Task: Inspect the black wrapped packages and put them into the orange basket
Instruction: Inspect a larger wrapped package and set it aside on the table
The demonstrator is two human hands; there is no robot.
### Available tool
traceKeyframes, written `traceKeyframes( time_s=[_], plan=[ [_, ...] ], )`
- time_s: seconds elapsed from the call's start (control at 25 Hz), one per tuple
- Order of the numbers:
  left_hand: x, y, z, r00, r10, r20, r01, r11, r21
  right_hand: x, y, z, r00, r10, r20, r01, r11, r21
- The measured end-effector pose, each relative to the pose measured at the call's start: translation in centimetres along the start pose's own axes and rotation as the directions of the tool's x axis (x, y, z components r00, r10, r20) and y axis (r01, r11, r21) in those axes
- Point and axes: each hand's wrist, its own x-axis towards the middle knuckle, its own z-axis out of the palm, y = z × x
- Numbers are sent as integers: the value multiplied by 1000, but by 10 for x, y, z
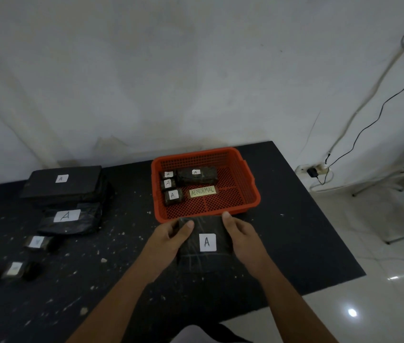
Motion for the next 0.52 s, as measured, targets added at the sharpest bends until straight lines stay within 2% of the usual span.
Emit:
traceKeyframes(
  time_s=[0.16,0.2,0.28,0.4,0.44,0.52],
  plan=[
    [2,-2,10,959,79,-271,-18,975,221,2,-5,6,983,-54,-176,49,998,-35],
    [1,-2,13,952,125,-278,-55,968,246,3,-7,8,978,-53,-203,45,998,-44],
    [-3,-1,16,973,162,-163,-108,948,300,3,-7,7,981,-34,-193,27,999,-37],
    [-11,8,18,993,24,114,-52,967,250,0,-2,4,1000,16,-12,-13,983,182],
    [-12,8,18,986,-13,168,-25,975,221,-1,0,3,999,19,46,-29,976,214],
    [-12,6,16,985,-54,166,23,983,181,-1,11,1,998,-22,57,13,990,144]
  ],
)
